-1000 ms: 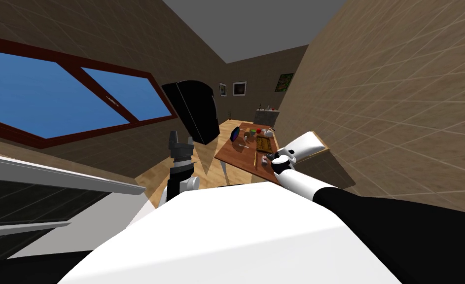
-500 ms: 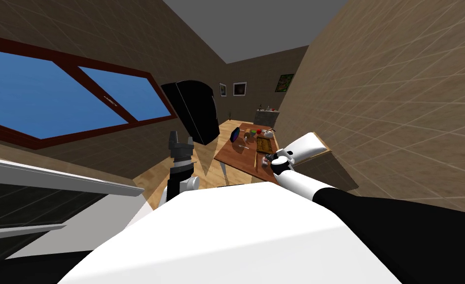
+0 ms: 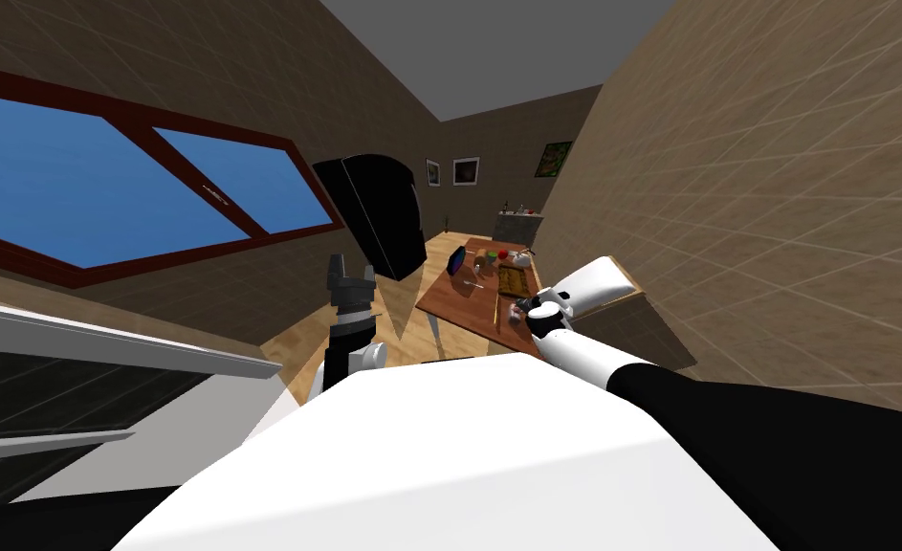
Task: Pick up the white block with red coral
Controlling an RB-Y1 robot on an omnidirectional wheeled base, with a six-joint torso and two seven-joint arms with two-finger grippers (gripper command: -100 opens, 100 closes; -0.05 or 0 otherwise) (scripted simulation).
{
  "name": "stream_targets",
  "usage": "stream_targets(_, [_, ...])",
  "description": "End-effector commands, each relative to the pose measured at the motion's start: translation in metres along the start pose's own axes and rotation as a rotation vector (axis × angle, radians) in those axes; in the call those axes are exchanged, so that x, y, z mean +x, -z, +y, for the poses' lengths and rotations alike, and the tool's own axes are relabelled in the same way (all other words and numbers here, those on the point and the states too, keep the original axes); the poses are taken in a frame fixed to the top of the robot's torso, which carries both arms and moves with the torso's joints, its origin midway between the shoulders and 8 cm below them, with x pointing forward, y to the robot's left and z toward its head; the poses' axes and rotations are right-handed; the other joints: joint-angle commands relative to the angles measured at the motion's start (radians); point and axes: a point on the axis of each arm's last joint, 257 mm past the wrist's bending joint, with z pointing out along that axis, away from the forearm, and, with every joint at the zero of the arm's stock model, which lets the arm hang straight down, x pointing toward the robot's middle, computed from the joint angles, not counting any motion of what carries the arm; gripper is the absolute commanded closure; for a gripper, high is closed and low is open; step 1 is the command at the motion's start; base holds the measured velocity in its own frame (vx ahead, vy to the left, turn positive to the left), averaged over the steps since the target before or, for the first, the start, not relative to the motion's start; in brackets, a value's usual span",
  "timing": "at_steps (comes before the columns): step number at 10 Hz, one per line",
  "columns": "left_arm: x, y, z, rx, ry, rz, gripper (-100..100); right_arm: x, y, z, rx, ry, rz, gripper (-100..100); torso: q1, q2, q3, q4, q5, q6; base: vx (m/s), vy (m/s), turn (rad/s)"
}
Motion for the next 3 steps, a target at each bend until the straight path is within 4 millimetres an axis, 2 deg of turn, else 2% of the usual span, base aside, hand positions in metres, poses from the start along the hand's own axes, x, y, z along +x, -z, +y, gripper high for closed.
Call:
stream_targets(1, [0.0, 0.0, 0.0, 0.0, 0.0, 0.0, 0, 0.01, 0.0092, -0.0018, -0.005, -0.005, 0.001, 100, 0.0, 0.0, 0.0, 0.0, 0.0, 0.0, -0.098, 0.023, 0.022])
stream_targets(2, [0.0, 0.0, 0.0, 0.0, 0.0, 0.0, 0, 0.0066, 0.0068, -0.0011, -0.003, -0.003, 0.004, 100, 0.002, 0.003, 0.002, 0.001, 0.0, 0.0, -0.041, 0.011, -0.004])
stream_targets(3, [0.0, 0.0, 0.0, 0.0, 0.0, 0.0, 0, 0.0066, 0.0077, -0.0011, -0.003, -0.004, 0.002, 0, 0.001, 0.001, 0.001, 0.0, 0.0, 0.0, -0.008, 0.002, -0.003])
